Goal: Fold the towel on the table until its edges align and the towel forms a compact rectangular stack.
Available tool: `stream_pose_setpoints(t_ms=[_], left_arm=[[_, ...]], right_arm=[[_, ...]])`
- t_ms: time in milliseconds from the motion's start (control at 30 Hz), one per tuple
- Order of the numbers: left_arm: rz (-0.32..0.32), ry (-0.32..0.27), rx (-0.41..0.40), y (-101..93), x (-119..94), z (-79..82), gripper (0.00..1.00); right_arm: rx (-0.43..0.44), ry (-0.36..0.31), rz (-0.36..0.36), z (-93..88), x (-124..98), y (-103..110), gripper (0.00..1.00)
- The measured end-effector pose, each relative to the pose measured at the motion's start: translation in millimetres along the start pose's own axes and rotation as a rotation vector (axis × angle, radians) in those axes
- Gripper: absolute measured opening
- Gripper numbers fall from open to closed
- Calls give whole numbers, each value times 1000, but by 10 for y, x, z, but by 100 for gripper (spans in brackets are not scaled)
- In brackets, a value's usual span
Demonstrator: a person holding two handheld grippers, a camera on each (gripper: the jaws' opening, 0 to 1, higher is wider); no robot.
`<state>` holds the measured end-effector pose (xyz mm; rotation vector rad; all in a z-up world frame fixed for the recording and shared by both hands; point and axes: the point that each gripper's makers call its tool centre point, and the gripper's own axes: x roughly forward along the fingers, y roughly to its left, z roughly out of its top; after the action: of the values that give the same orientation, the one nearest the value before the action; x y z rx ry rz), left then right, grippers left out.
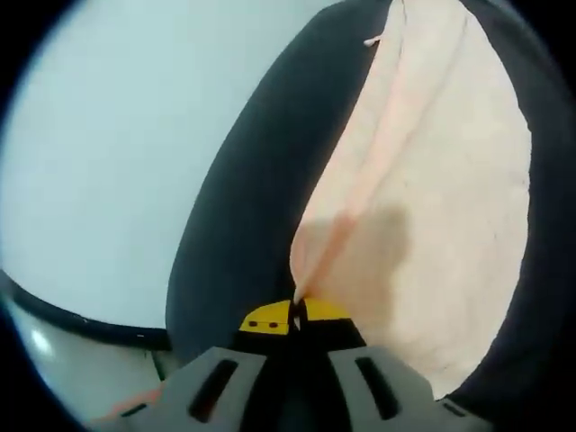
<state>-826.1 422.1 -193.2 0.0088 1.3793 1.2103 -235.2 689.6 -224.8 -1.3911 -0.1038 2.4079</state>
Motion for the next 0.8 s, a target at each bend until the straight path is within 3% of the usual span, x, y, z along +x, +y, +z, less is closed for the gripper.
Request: stream_pose_setpoints(t_ms=[33,200,300,367,433,500,567,700,800], left_arm=[[2,2,-1,-21,5,2,0],[7,1,-19,-9,-33,25,0],[11,-21,-55,14,-51,89,0],[20,-64,-132,87,-77,200,0],[35,-56,-150,174,-71,217,0],[37,-57,-159,193,-50,251,0],[38,-40,-177,215,22,281,0],[46,-16,-206,234,141,270,0],[65,-9,-284,294,233,226,0]], right_arm=[[-13,-11,24,15,-17,42,0],[-46,-43,1,62,-160,-16,0],[-68,-87,-56,139,-265,-141,0],[-62,-103,-103,168,-320,-238,0],[-34,-131,-142,210,-345,-334,0],[-31,-96,-171,163,-298,-375,0],[-85,-77,-194,161,-257,-414,0],[-110,-75,-251,197,-182,-460,0],[-128,-76,-310,247,-155,-509,0]])
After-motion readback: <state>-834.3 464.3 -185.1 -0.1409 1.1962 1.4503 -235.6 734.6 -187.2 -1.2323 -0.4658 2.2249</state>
